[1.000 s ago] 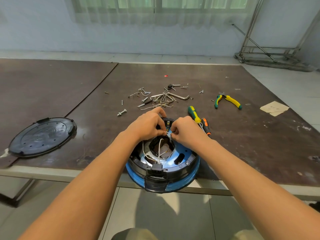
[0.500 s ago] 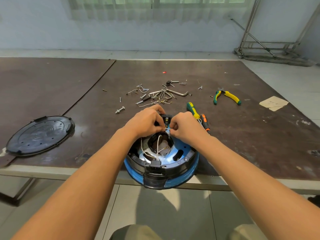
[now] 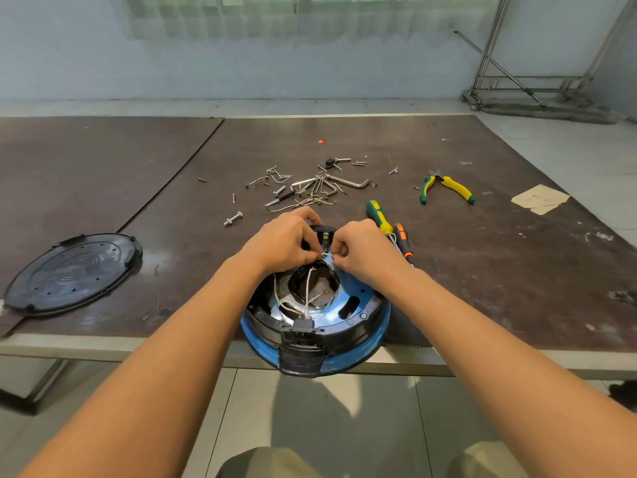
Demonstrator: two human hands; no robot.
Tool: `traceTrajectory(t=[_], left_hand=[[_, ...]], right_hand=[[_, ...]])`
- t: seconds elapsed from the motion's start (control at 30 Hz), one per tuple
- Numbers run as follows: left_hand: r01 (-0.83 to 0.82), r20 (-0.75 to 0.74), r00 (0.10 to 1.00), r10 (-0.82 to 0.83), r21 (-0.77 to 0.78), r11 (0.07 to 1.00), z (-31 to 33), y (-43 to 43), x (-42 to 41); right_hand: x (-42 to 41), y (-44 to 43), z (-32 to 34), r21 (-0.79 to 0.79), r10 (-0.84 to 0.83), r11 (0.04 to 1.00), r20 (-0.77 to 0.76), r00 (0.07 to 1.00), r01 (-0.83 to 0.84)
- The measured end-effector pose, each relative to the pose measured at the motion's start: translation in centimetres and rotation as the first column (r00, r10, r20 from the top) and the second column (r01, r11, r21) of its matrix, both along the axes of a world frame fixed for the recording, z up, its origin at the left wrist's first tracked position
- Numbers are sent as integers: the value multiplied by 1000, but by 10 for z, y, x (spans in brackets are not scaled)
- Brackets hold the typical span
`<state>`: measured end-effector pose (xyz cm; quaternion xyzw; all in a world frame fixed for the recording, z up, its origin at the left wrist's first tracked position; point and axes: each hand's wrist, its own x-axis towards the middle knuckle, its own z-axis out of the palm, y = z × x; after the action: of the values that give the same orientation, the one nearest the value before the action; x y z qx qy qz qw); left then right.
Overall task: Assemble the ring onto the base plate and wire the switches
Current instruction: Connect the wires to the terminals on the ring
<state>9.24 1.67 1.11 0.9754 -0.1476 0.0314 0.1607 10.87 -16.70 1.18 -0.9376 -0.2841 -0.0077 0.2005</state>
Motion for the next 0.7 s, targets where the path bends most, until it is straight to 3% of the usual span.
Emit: traceTrajectory(t=[0.43,0.6,0.7], left_hand=[[-27,73,997,32,-66,997,-4,1,6],[-28,-57,998,31,51,998,-5,-4,21],[-67,-122,990,69,18,998,-4,-3,30]], right_hand=[[0,1,3,-20,-16,1000,-14,1000,15],[0,-2,0,26,-7,1000,1,1000,7],[-1,-2,0,47,-3,999,6,1000,3]])
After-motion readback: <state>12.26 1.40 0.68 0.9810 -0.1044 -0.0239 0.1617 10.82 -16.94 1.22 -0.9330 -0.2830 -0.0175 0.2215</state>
